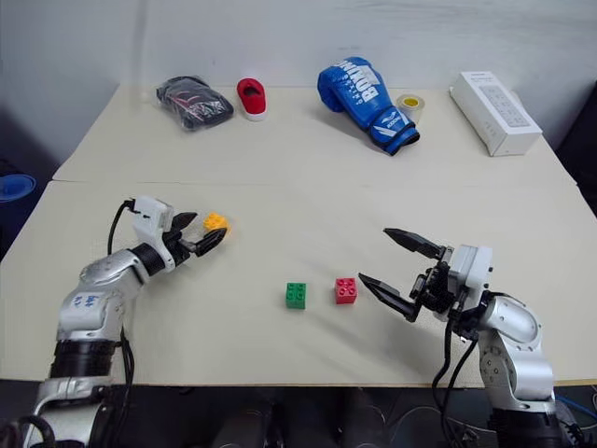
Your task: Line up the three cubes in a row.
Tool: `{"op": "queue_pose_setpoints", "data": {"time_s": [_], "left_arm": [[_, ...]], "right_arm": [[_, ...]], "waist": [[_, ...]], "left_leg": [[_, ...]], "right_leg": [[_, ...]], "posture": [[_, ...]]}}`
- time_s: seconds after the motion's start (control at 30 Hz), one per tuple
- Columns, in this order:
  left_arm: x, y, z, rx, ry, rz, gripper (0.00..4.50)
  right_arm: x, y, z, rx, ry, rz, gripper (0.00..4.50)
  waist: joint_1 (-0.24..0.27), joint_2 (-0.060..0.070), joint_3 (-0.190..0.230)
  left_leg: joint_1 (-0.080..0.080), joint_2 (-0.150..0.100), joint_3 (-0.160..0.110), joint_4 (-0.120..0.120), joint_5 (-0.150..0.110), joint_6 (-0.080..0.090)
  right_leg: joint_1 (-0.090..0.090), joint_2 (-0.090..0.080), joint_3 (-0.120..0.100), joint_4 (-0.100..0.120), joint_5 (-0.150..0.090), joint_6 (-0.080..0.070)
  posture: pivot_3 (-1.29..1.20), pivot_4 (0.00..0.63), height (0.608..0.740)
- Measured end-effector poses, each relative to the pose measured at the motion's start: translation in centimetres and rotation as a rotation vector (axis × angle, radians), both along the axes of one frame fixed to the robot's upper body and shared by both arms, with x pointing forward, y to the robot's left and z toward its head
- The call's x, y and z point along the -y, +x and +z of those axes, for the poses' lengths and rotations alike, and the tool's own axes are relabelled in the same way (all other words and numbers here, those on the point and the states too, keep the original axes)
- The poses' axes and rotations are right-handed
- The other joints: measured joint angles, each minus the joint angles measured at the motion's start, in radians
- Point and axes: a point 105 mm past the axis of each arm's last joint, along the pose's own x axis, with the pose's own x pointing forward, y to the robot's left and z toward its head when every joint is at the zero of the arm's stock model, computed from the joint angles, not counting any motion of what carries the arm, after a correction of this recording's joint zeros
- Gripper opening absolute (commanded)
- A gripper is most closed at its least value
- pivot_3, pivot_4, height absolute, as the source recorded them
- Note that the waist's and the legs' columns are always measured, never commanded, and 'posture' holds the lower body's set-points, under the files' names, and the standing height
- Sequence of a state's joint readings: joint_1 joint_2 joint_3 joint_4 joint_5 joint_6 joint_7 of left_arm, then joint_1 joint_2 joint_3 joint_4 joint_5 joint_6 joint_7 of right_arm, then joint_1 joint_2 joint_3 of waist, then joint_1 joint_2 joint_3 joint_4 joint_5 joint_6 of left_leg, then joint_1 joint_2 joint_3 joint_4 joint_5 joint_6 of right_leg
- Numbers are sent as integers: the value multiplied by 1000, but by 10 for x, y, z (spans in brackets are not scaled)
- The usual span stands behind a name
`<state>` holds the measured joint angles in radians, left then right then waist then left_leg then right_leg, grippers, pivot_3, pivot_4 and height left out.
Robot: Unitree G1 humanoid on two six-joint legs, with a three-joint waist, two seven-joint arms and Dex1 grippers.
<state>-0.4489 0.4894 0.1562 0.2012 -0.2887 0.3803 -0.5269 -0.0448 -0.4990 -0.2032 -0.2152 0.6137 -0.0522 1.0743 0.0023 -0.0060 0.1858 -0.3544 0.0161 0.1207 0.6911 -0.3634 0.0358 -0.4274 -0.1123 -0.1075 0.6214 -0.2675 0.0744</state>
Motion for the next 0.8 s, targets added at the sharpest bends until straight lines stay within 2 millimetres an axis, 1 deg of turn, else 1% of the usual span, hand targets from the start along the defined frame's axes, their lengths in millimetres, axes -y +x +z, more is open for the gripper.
{"op": "queue_pose_setpoints", "data": {"time_s": [0.07,0.13,0.23,0.3,0.33,0.4,0.47,0.53,0.57,0.6,0.67,0.7,0.8], "left_arm": [[1,5,-3,0,12,-4,3889],[3,8,-4,1,7,-17,3266],[6,7,-3,5,4,-49,2340],[7,6,-3,2,0,-65,1633],[6,5,-3,5,3,-75,1488],[1,1,1,13,8,-109,1503],[-12,-7,11,18,-6,-169,1503],[-21,-18,22,21,17,-264,1503],[-24,-29,32,25,47,-373,1503],[-25,-35,37,30,67,-425,1503],[-23,-50,45,54,159,-580,1503],[-19,-56,46,67,203,-653,1503],[0,-74,34,64,292,-889,1503]], "right_arm": [[0,-4,-2,2,-3,-3,4500],[1,-6,-5,-4,-4,-8,4500],[3,-9,-8,-9,-5,-15,4500],[3,-9,-9,-8,-4,-20,4500],[3,-10,-8,2,0,-24,4500],[3,-10,-7,18,5,-31,4500],[3,-10,-8,21,7,-36,4500],[4,-11,-10,12,7,-40,4500],[4,-12,-11,6,7,-41,4500],[5,-12,-12,3,5,-42,4500],[5,-13,-12,1,-10,-34,4500],[6,-13,-12,1,-18,-32,4500],[8,-14,-12,-11,-44,-14,4500]], "waist": [[1,0,0],[0,0,0],[0,0,0],[-2,0,0],[-3,0,0],[-5,0,0],[-7,0,0],[-6,0,0],[-6,0,0],[-6,0,0],[0,0,0],[2,0,0],[2,0,0]], "left_leg": [[0,0,0,0,0,0],[0,0,0,0,0,0],[0,0,0,0,0,0],[0,0,0,0,0,0],[0,0,0,0,0,0],[0,1,0,0,0,0],[0,1,0,0,0,-1],[0,1,0,0,0,-1],[0,1,0,0,0,-1],[0,1,0,0,0,-1],[0,0,0,1,0,0],[0,-1,-1,1,0,0],[-1,-1,-1,1,0,0]], "right_leg": [[0,0,0,0,0,0],[0,0,0,0,0,0],[0,0,0,0,0,0],[0,0,0,0,0,0],[0,0,0,0,0,0],[0,0,0,0,0,0],[-1,0,0,0,0,0],[-1,0,0,0,0,0],[-1,0,0,0,0,0],[0,0,0,0,0,0],[0,-1,0,0,0,0],[0,-1,-1,0,0,0],[0,-1,0,0,0,0]], "posture": [[0,150,740],[0,150,740],[0,150,740],[0,150,740],[0,150,740],[0,150,740],[0,150,740],[0,150,740],[0,150,740],[0,150,740],[0,150,740],[0,150,740],[0,150,740]]}}
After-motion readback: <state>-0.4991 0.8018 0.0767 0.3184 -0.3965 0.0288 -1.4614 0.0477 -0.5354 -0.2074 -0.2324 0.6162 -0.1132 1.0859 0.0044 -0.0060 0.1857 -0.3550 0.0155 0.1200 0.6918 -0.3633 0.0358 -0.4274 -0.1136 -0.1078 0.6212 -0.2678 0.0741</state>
